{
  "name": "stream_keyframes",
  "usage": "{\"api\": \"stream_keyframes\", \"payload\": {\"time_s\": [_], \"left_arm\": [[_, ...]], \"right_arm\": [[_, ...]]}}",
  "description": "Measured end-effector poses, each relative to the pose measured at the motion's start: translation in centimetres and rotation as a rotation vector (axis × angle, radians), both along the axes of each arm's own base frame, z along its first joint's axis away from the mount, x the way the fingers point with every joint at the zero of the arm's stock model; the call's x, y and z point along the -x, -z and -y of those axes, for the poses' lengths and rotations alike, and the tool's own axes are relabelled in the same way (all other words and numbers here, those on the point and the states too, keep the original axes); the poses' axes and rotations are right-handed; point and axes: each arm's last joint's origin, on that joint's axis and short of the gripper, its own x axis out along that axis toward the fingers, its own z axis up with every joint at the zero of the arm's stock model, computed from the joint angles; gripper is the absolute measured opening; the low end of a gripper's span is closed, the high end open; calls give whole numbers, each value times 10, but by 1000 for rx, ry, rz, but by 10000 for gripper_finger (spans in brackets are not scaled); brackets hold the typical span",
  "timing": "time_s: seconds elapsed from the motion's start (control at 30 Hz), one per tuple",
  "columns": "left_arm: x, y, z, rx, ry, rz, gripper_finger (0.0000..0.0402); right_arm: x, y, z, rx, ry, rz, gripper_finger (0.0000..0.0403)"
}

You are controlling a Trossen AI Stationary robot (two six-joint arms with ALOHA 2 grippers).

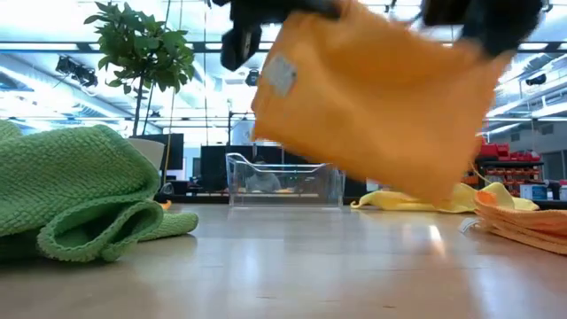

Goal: Fold microfiber towels
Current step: Stack the middle orange towel on the bottom orange towel

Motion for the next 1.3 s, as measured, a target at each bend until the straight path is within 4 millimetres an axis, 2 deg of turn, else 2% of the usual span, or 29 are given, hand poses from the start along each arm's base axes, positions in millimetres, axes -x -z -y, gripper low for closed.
{"api": "stream_keyframes", "payload": {"time_s": [0.13, 0.27, 0.4, 0.5, 0.6, 0.73, 0.83, 0.93, 1.1, 1.3], "left_arm": [[3, -8, 21, 127, 23, 90, 10], [7, -16, 46, 258, 60, 199, 10], [3, -14, 65, 361, 26, 262, 10], [-15, -4, 78, 380, 17, 254, 10], [-44, 12, 89, 370, 7, 241, 10], [-86, 28, 90, 373, -8, 247, 10], [-116, 37, 86, 406, -6, 262, 10], [-136, 41, 84, 494, -9, 275, 10], [-145, 47, 86, 539, -45, 210, 10], [-144, 70, 70, 629, -232, 48, 10]], "right_arm": [[24, -14, -44, -125, 50, -5, 2], [47, -23, -95, -263, 128, 62, 2], [71, -20, -134, -356, 256, 100, 2], [86, -8, -153, -374, 337, 60, 2], [96, 4, -164, -381, 379, -7, 2], [110, 12, -164, -369, 436, -101, 2], [123, 11, -155, -357, 496, -178, 2], [130, 7, -146, -366, 512, -278, 2], [139, 2, -131, -322, 502, -348, 2], [141, -1, -102, -221, 580, -438, 2]]}}
